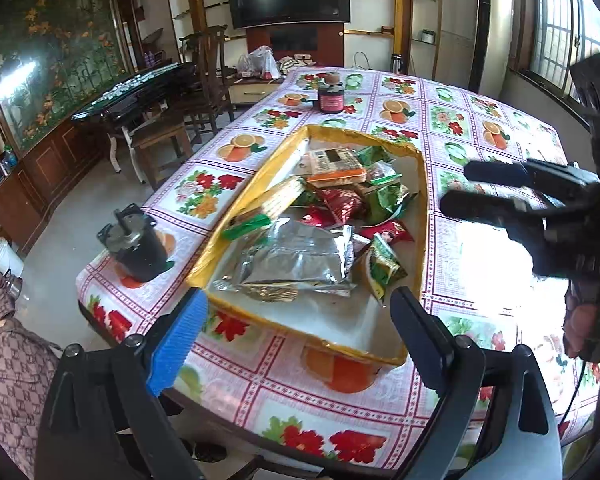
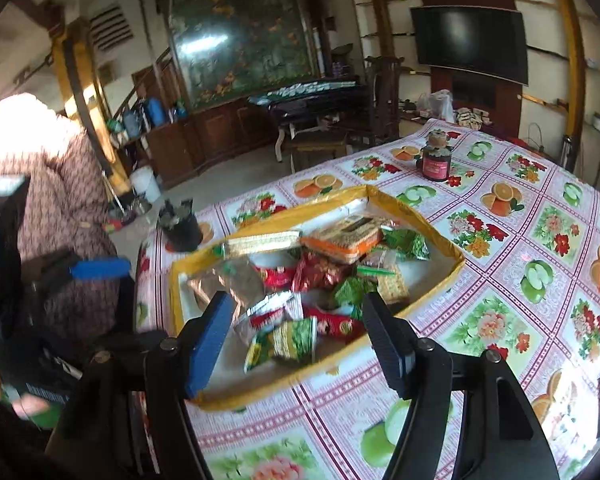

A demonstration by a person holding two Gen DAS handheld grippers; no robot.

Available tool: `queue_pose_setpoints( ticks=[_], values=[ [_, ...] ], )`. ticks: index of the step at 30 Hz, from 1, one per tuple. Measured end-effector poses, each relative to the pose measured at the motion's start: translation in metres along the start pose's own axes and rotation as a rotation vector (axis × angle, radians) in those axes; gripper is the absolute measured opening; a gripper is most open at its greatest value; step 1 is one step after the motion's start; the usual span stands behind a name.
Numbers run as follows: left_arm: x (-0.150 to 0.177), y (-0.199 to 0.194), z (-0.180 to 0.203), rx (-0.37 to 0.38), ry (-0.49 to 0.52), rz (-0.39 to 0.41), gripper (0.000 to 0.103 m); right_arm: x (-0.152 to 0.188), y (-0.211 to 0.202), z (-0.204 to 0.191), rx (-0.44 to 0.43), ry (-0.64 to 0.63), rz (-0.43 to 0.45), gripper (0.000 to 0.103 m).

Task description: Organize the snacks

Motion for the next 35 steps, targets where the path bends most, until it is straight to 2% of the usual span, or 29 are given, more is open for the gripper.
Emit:
queue_pose_setpoints(
  ticks=[3,7,12,17,25,35],
  values=[
    [0.003,-0.007,-0.003,-0.006,-0.001,0.015,0.094,0.011,0.002,-0.006,-0.034,-0.038,-0.043,0.068],
    [0.004,-0.016,-0.006,0.001,-0.008,0.030,0.098,0.024,0.002,-0.016,-0.025,-0.102,-0.087,0.068],
    [0.006,-0.023,-0.009,0.023,-0.029,0.038,0.099,0.028,-0.003,-0.029,-0.026,-0.183,-0.084,0.068],
    [0.007,-0.026,-0.013,0.012,-0.028,0.036,0.099,0.029,-0.006,-0.037,-0.018,-0.242,-0.094,0.068],
    [0.010,-0.031,-0.017,0.007,-0.031,0.042,0.099,0.033,-0.005,-0.037,-0.024,-0.265,-0.121,0.068],
    [0.006,-0.037,-0.021,-0.010,-0.020,0.066,0.097,0.034,-0.012,-0.021,0.008,-0.216,-0.110,0.068]
  ],
)
Point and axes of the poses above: each gripper's, at about its wrist camera, not at the fingertips, and y roughly the way its jaws point, z to its right, x to its underside, the point moved 7 cm from there along y, roughly the way its jaws point, and after that the axes turned 5 degrees about z, right-handed, at the moved point
